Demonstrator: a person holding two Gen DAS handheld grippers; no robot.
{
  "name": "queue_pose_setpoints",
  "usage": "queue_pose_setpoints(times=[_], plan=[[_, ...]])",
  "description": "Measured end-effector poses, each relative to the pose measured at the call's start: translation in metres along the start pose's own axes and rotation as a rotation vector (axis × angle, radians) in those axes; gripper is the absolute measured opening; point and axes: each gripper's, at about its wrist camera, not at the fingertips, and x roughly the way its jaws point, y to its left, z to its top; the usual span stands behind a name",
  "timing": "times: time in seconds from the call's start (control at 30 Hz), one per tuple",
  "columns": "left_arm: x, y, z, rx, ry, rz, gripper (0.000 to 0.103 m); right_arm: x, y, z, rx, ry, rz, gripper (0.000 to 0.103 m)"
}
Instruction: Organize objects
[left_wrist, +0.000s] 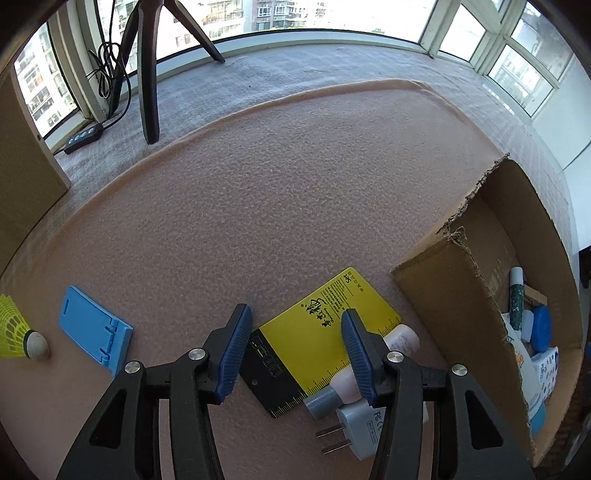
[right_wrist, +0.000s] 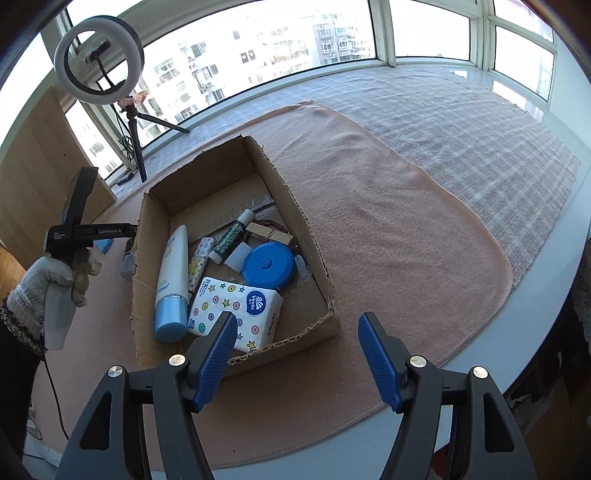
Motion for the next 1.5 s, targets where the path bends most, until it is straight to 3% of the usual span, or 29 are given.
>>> queue_pose_setpoints(times=[0.1,0.17,0.4,0.63,0.7,0.83,1.17,1.2,1.23,1.27,1.43,1.5], plan=[[-0.002,-0.006,-0.006,0.038,0.002,0.012,0.059,0.002,0.004,0.001,-0.008,0.004,0.007,0.064],[-0.002,-0.012,-0.010,0.065,0.009,0.002,0.069,0.004,0.007,0.002,-0.014,0.007,0.013,0.064],[0.000,-0.034,-0.022,0.182,0.004,0.040,0.075,0.005,0.016,0.001,-0.041,0.013,0.018,0.064],[0.010,-0.033,-0.008,0.179,-0.014,0.021,0.084,0.004,0.010,0.000,-0.025,0.017,0.010,0.064],[0.010,-0.034,-0.006,0.170,-0.013,0.023,0.081,0.003,0.008,0.000,-0.023,0.014,0.009,0.064],[0.003,-0.031,-0.011,0.166,-0.026,0.024,0.062,0.001,0.006,0.000,-0.013,0.009,0.008,0.064],[-0.013,-0.019,-0.038,0.092,-0.054,0.044,0.055,-0.006,0.015,0.003,-0.019,-0.018,0.036,0.064],[-0.015,-0.016,-0.039,0.080,-0.055,0.048,0.047,-0.007,0.016,0.003,-0.020,-0.021,0.038,0.064],[-0.019,-0.013,-0.039,0.068,-0.064,0.059,0.029,-0.008,0.017,0.003,-0.021,-0.023,0.040,0.064],[-0.022,-0.008,-0.037,0.051,-0.071,0.049,0.021,-0.008,0.017,0.004,-0.021,-0.024,0.040,0.064],[-0.033,-0.001,-0.041,0.037,-0.067,0.014,0.022,-0.006,0.019,0.003,-0.024,-0.018,0.047,0.064],[-0.029,-0.004,-0.038,0.051,-0.051,0.027,0.042,-0.004,0.021,0.002,-0.029,-0.014,0.052,0.064]])
